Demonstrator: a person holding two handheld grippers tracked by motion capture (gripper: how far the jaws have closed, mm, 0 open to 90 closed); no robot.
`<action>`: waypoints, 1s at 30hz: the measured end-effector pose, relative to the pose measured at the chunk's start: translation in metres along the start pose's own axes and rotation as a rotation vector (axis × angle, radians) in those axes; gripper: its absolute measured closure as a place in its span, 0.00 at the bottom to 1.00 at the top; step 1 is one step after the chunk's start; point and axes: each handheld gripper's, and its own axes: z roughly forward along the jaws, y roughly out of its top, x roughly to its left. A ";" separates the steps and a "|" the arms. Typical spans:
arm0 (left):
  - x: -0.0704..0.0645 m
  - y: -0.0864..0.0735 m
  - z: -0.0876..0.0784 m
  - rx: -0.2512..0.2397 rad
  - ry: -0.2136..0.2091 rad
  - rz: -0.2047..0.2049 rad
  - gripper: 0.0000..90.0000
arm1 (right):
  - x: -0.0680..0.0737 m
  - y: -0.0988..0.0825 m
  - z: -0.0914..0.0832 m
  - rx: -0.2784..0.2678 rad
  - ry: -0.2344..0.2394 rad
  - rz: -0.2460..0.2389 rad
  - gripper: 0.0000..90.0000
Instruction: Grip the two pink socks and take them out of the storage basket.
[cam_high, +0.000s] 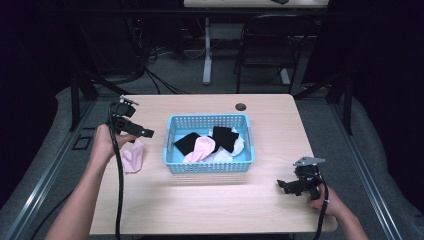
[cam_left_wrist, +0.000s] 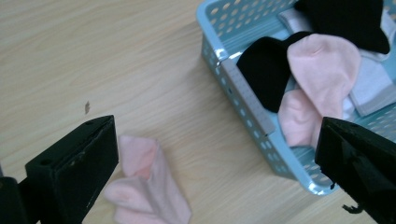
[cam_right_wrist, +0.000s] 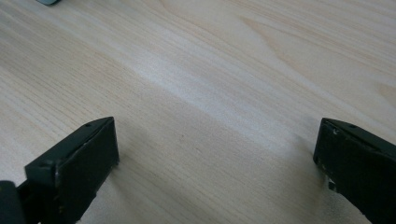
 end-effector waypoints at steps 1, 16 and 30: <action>-0.003 0.003 0.000 -0.006 -0.004 0.005 0.00 | 0.000 0.000 0.000 0.000 0.000 0.000 0.00; -0.051 0.033 0.028 0.005 -0.054 0.126 0.00 | 0.000 0.000 0.000 -0.001 0.000 -0.002 0.00; -0.090 0.046 0.067 0.081 -0.093 0.189 0.00 | 0.000 0.000 0.000 0.000 -0.003 -0.004 0.00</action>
